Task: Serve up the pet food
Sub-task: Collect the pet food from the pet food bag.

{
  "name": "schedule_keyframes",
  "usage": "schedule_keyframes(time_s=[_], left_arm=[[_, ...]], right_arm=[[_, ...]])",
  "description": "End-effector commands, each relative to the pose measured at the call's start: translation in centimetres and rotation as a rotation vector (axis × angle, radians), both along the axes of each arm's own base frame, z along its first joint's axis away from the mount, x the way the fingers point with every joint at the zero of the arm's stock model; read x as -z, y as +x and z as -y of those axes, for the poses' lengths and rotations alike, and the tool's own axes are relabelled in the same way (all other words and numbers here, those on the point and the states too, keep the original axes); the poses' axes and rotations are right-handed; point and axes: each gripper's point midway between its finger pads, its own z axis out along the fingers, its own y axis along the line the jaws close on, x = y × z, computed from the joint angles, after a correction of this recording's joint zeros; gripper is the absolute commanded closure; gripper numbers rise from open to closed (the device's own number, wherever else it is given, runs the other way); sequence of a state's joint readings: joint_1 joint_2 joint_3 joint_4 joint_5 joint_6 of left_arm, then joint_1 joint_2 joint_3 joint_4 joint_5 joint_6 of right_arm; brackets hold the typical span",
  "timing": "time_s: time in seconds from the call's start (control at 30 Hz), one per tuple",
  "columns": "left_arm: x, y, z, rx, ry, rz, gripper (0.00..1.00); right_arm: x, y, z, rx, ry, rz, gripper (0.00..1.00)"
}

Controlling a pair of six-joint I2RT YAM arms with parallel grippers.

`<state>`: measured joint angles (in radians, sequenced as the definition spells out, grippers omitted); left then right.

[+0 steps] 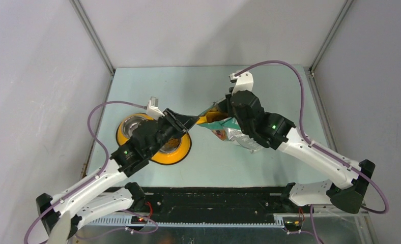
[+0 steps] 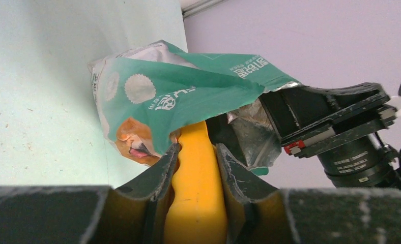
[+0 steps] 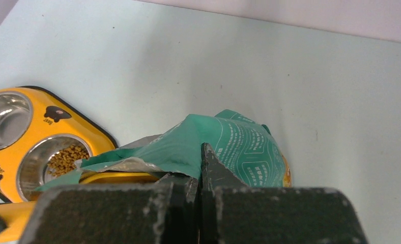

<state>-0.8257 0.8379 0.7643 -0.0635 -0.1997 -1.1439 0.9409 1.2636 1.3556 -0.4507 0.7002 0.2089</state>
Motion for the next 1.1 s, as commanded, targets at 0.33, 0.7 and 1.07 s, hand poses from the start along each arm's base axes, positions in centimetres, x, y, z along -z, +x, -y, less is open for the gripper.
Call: schedule_keyframes(time_s=[0.33, 0.7, 1.07], left_arm=[[-4.3, -0.5, -1.0, 0.008, 0.020, 0.071, 1.00], [-5.6, 1.0, -0.7, -0.052, -0.072, 0.064, 1.00], [-6.0, 0.2, -2.2, -0.082, -0.168, 0.090, 1.00]], right_arm=[[-6.2, -0.5, -0.4, -0.123, -0.149, 0.162, 1.00], [-8.0, 0.1, 0.5, -0.075, -0.485, 0.214, 1.00], [-8.9, -0.7, 1.7, -0.033, -0.420, 0.216, 1.00]])
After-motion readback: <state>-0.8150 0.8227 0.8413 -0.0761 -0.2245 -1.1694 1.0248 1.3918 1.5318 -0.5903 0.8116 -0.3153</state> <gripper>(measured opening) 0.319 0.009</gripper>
